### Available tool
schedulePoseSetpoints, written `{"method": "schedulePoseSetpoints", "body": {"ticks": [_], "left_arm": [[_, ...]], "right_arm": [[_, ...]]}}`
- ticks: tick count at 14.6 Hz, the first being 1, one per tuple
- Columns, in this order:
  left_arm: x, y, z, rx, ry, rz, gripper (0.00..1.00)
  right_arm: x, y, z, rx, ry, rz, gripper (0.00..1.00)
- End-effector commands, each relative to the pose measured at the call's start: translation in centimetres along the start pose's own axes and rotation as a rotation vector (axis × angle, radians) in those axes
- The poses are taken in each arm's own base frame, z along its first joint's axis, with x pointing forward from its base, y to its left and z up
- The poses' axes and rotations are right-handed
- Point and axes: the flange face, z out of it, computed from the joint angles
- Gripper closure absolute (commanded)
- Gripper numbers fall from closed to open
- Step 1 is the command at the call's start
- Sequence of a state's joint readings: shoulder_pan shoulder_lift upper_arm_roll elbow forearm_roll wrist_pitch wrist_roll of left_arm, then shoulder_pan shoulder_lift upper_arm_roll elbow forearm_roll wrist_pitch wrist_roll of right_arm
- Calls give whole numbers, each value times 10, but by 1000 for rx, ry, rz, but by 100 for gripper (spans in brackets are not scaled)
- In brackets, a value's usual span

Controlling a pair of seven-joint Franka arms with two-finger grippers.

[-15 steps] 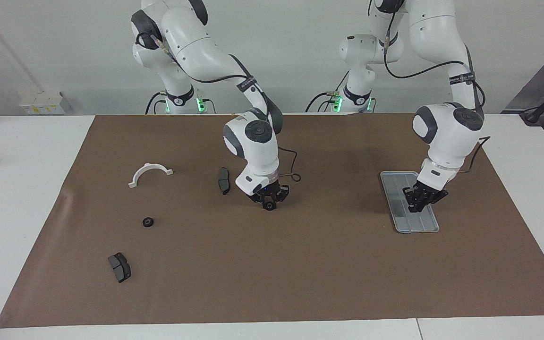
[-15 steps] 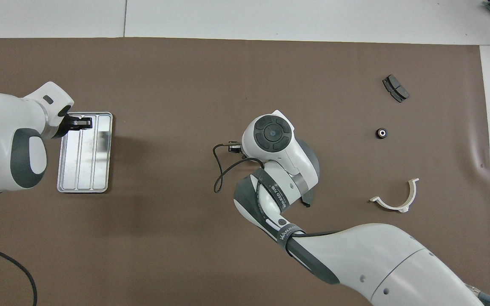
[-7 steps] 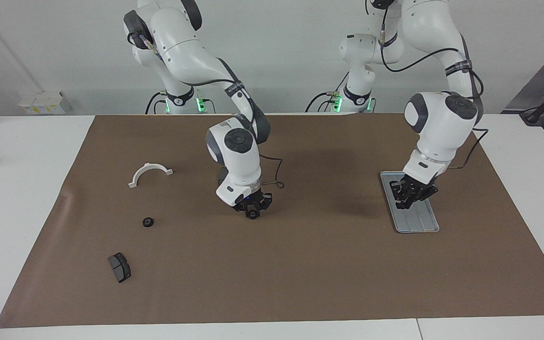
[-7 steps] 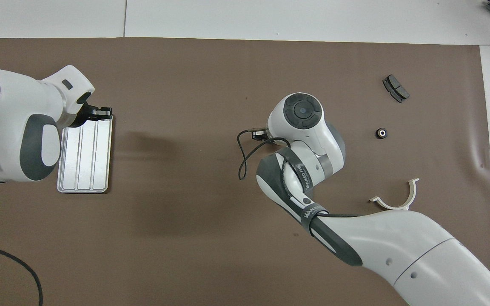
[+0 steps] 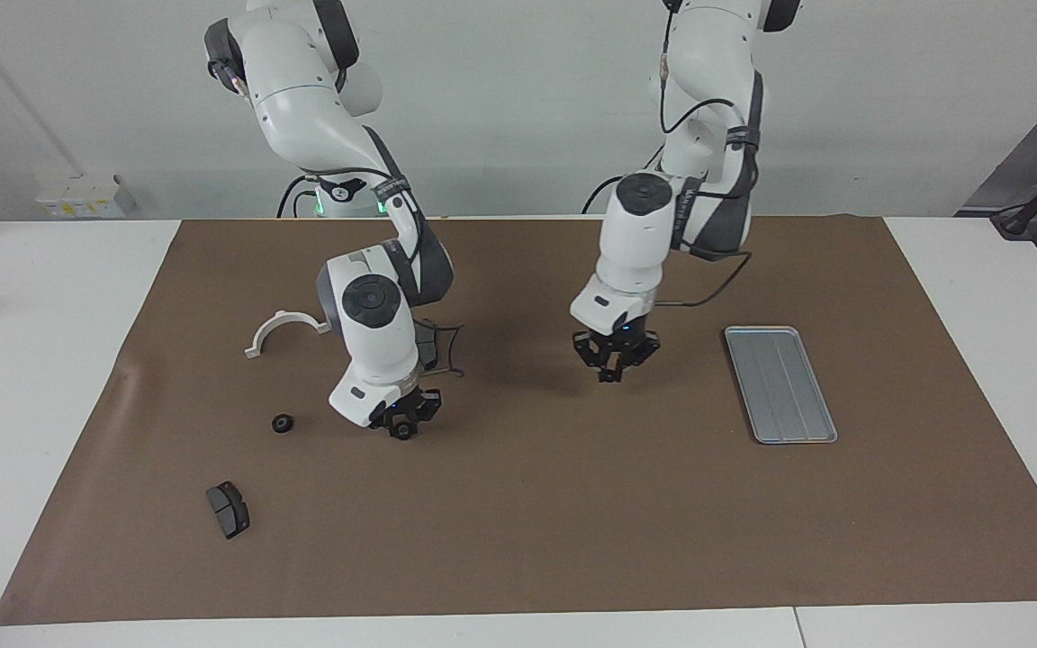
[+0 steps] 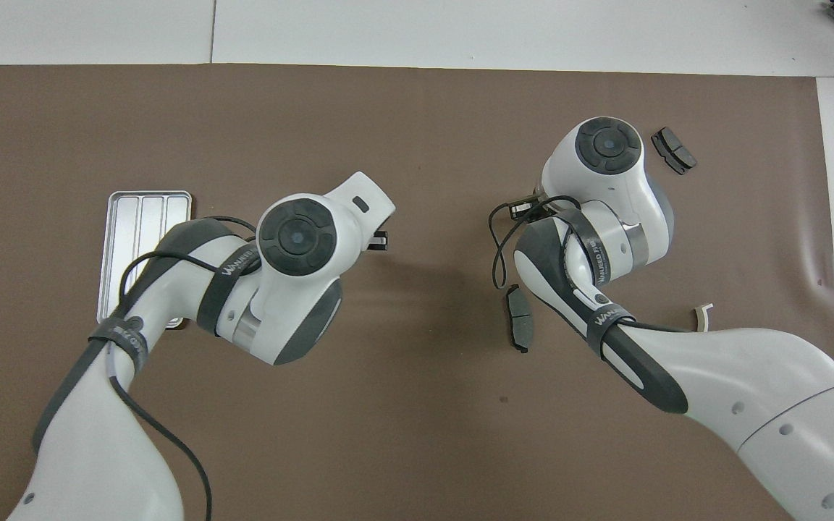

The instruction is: Place bearing gear from tray to pile

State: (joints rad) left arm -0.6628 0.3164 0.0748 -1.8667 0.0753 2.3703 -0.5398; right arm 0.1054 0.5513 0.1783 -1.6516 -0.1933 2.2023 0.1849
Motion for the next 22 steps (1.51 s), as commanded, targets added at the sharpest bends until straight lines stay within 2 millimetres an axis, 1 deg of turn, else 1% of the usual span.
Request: {"method": "schedulePoseSetpoints", "body": {"ticks": [1, 3, 4, 5, 7, 8, 9, 10, 11, 12, 13, 14, 15, 16, 17, 18, 20, 21, 22], "left_arm": [[-1, 38, 16, -8, 35, 10, 100], [-12, 61, 23, -20, 34, 26, 100], [-21, 77, 29, -36, 32, 39, 100], [-23, 88, 30, -75, 59, 40, 100], [-26, 94, 34, -95, 68, 40, 100], [-31, 98, 37, -102, 69, 51, 100], [-35, 103, 41, -109, 71, 61, 100], [-36, 104, 42, -105, 64, 65, 99], [-41, 103, 47, -105, 57, 65, 85], [-55, 112, 47, -100, 36, 78, 40], [-56, 114, 46, -100, 35, 81, 0], [-50, 112, 43, -101, 43, 75, 0], [-45, 111, 40, -105, 51, 70, 0], [-42, 110, 38, -107, 55, 67, 0], [-39, 106, 35, -106, 60, 58, 0], [-34, 97, 29, -106, 66, 44, 0], [-26, 70, 7, -84, 45, 20, 0], [-21, 52, -7, -77, 40, 6, 0], [-19, 30, -19, -65, 31, 6, 0]], "right_arm": [[-2, 52, -6, -17, -5, -71, 89], [-3, 79, -10, -19, 1, -94, 89], [-4, 94, -9, -19, 1, -100, 89], [-4, 108, -9, -19, 2, -120, 89], [-6, 129, -7, -17, 6, -129, 89], [-9, 134, -3, -14, 1, -130, 89], [-11, 133, -1, -11, -2, -126, 88], [-10, 132, -1, -4, 8, -119, 87], [-9, 133, -2, -2, 14, -116, 87], [-9, 132, -2, -2, 22, -118, 87], [-8, 132, -2, -2, 30, -119, 87], [-9, 131, 0, -2, 35, -119, 82], [-9, 132, 1, 0, 40, -117, 69], [-9, 131, 1, 0, 43, -117, 52], [-9, 132, 1, 0, 43, -114, 28], [-9, 132, 1, 0, 41, -112, 17], [-8, 132, 0, -1, 43, -104, 16], [-7, 129, -2, -1, 44, -104, 18], [-5, 121, -5, 0, 44, -101, 20]]}}
